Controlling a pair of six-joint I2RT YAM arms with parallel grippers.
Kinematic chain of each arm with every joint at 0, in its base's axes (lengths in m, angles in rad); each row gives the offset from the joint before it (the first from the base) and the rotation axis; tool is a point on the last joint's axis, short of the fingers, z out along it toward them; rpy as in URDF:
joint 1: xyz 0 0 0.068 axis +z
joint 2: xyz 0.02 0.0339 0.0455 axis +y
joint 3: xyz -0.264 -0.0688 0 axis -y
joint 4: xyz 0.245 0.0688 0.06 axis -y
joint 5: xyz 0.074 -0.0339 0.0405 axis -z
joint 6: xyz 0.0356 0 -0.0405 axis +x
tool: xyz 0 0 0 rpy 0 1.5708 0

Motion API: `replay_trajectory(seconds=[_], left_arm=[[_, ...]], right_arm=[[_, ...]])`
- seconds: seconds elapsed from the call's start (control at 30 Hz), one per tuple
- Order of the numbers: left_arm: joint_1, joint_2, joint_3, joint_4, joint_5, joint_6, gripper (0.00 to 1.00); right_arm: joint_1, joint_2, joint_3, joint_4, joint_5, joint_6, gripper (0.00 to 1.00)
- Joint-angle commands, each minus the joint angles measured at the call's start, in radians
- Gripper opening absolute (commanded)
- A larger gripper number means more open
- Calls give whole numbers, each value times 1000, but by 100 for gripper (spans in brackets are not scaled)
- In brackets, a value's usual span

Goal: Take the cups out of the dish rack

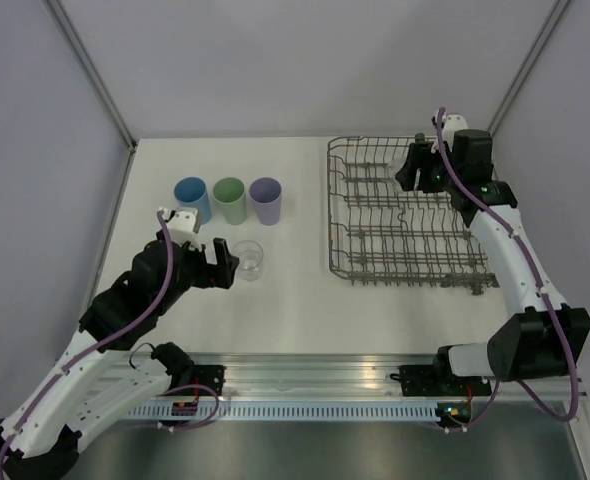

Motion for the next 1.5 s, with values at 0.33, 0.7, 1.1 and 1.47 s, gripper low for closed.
replay_trajectory(seconds=[0.33, 0.7, 1.1, 1.47], left_arm=[[3, 29, -18, 358, 437, -151, 100], [2, 117, -156, 993, 683, -450, 100], [-14, 233, -215, 1303, 800, -613, 64], [-27, 259, -187, 1251, 800, -587, 42]], right_arm=[[130, -337, -418, 650, -623, 462, 48], [321, -410, -612, 1093, -691, 762, 48], [437, -345, -624, 1232, -703, 814, 48], [457, -319, -623, 1283, -706, 828, 47]])
